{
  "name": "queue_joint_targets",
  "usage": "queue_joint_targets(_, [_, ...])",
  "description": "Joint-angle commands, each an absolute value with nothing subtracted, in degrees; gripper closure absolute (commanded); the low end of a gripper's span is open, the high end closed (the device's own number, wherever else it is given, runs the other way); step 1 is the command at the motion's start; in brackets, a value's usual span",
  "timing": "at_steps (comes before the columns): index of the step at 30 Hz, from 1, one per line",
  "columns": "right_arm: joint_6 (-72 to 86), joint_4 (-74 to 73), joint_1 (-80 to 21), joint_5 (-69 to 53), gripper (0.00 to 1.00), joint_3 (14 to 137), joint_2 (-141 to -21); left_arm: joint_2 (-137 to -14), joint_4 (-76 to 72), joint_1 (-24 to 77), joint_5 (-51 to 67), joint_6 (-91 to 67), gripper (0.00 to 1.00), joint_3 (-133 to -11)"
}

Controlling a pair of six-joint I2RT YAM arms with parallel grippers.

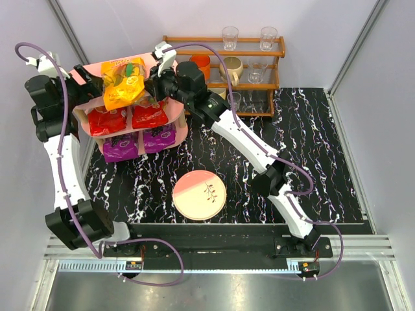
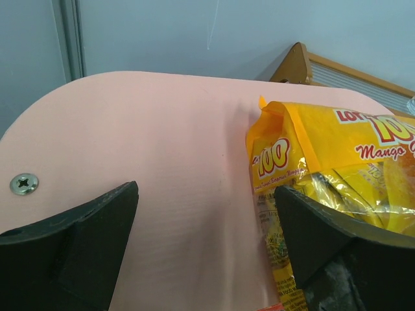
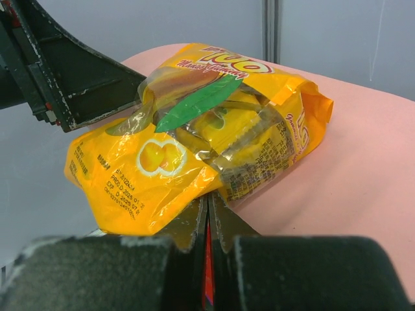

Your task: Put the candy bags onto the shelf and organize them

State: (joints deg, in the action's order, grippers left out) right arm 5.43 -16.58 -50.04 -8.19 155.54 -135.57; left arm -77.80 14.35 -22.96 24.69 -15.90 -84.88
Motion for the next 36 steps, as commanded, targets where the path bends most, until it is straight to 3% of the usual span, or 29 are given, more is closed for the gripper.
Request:
queue_joint_targets(1, [4.75,-15.56,-51.42,-8.7,0.95,157.67,-137.46,-79.27,15.56,-22.76,26.98,-15.73,0.05,-87.97])
queue_joint_targets(36, [7.74,-6.07,-46.14,-8.88,0.97,162.07,-143.88,-84.81,9.84,-22.5,29.88,-19.6,0.04,-92.81])
